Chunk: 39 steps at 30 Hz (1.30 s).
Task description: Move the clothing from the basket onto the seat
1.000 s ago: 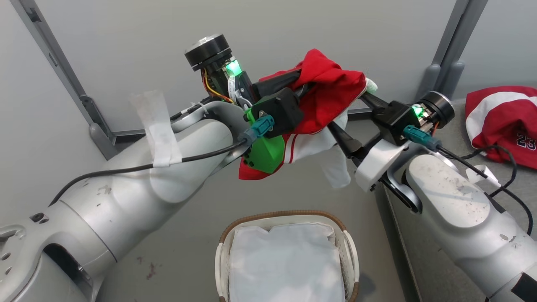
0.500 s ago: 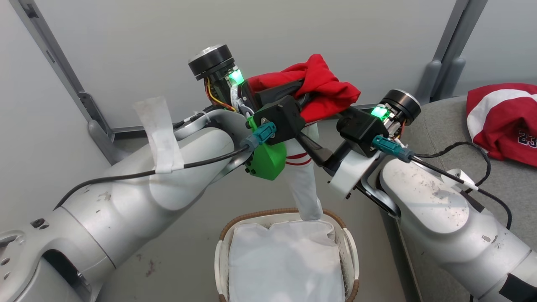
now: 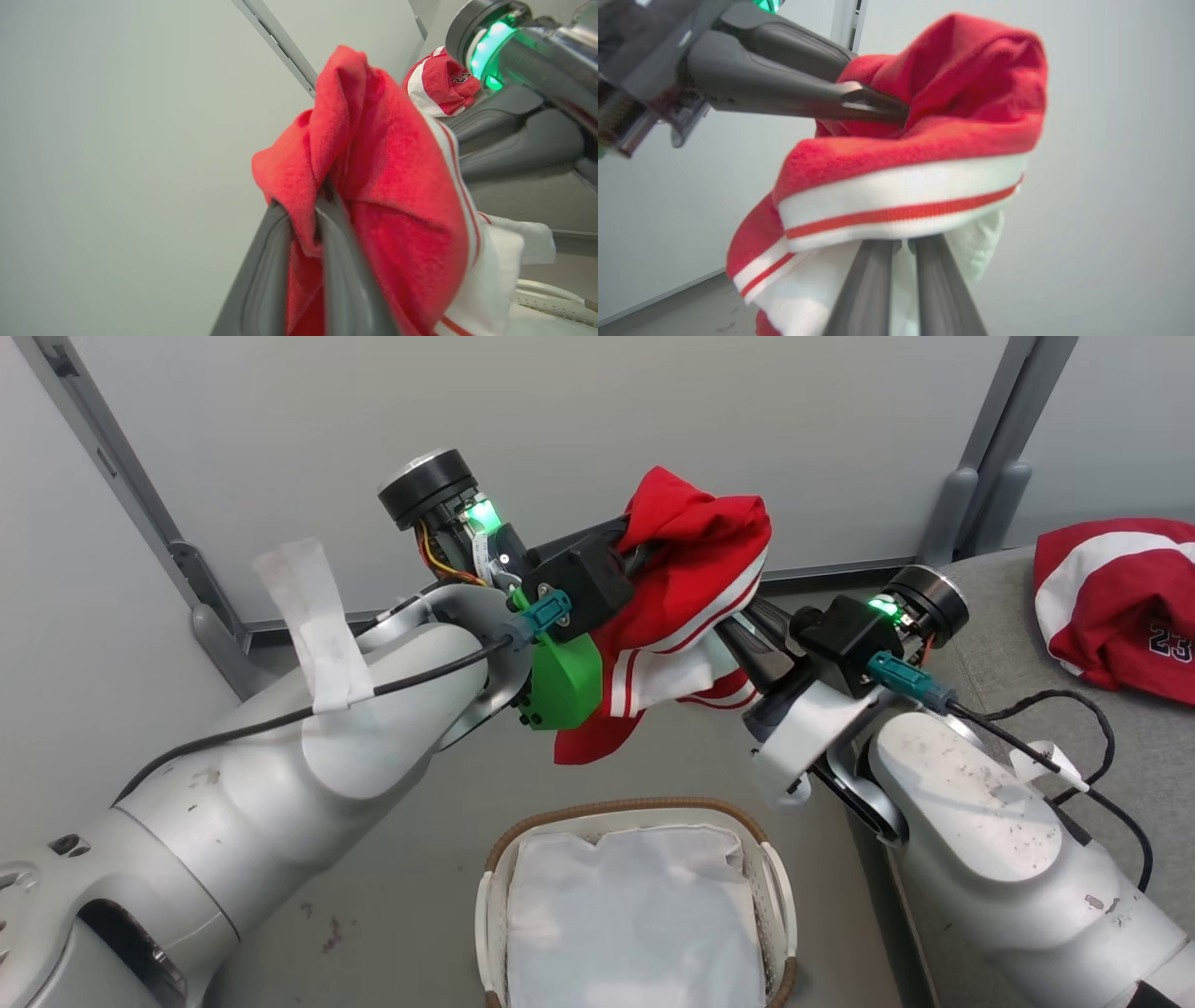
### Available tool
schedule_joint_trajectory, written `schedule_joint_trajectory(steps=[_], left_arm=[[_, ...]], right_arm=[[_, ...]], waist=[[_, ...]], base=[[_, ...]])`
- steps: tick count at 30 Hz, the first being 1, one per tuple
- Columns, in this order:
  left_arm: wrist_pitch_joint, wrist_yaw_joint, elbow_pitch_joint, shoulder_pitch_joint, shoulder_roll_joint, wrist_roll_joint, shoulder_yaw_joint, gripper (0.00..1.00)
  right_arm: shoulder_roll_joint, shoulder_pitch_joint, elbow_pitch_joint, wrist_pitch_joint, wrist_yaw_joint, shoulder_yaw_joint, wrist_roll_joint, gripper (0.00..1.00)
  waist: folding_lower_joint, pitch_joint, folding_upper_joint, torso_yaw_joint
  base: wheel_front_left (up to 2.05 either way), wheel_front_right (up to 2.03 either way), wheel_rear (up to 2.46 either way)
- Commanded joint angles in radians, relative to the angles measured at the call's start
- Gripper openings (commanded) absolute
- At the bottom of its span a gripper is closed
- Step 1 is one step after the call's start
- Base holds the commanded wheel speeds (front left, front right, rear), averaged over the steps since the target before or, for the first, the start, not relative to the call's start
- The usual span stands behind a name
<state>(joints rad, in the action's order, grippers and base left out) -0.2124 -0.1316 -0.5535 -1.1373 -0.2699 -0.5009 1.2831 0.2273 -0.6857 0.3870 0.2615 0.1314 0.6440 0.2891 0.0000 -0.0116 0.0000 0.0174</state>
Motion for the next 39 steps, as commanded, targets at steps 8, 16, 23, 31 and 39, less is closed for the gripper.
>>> schedule_joint_trajectory(steps=[8,16,23,31,39], left_arm=[[0.006,0.002,0.004,0.043,-0.002,-0.046,-0.001,1.00],[-0.023,0.002,-0.023,0.066,-0.018,-0.127,-0.006,1.00],[-0.051,0.028,-0.049,0.154,-0.030,-0.178,-0.075,1.00],[-0.053,0.094,0.040,0.357,-0.035,-0.143,-0.232,1.00],[-0.052,0.115,0.117,0.607,0.017,-0.072,-0.434,1.00]], right_arm=[[-0.037,0.058,-0.033,0.006,-0.001,-0.099,-0.003,0.00],[-0.060,0.096,-0.061,0.006,-0.001,-0.172,-0.008,0.00],[-0.065,0.134,-0.089,0.006,-0.001,-0.251,-0.006,0.00],[-0.053,0.181,-0.111,0.006,-0.001,-0.328,-0.021,0.00],[-0.042,0.222,-0.118,0.006,-0.001,-0.379,-0.038,0.00]], waist=[[0.0000,0.002,0.0000,0.003],[0.0000,0.005,0.0000,0.003],[0.0000,0.006,0.0000,0.001],[0.0000,0.001,0.0000,0.001],[0.0000,-0.003,0.0000,0.026]], base=[[0.00,0.00,0.00],[0.00,0.00,0.00],[0.00,0.00,0.00],[0.00,0.00,0.00],[0.00,0.00,0.00]])
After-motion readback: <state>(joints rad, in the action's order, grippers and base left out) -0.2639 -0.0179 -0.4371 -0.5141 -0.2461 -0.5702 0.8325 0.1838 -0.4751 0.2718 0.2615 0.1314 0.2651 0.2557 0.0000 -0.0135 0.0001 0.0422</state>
